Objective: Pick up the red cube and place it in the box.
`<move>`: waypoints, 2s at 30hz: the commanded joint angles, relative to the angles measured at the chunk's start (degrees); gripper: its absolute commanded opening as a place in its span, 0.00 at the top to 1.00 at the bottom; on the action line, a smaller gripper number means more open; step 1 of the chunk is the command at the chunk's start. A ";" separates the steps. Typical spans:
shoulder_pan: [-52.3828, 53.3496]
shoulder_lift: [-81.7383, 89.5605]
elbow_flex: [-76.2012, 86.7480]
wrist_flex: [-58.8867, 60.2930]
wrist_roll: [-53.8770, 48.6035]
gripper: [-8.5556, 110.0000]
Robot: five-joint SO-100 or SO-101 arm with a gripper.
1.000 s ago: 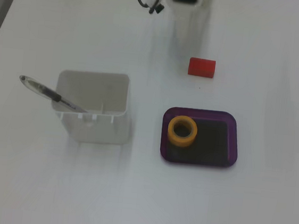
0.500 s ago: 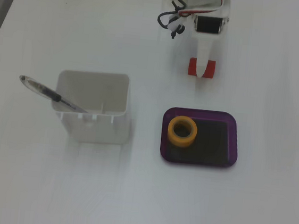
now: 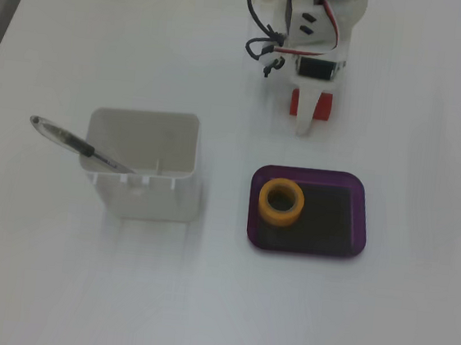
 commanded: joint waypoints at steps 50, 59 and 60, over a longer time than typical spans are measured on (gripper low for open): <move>-4.75 -17.75 -33.49 -23.91 -13.80 0.93; 0.79 -24.87 -36.30 -24.43 -13.80 0.93; 0.88 -25.22 -36.30 -24.43 -13.80 0.93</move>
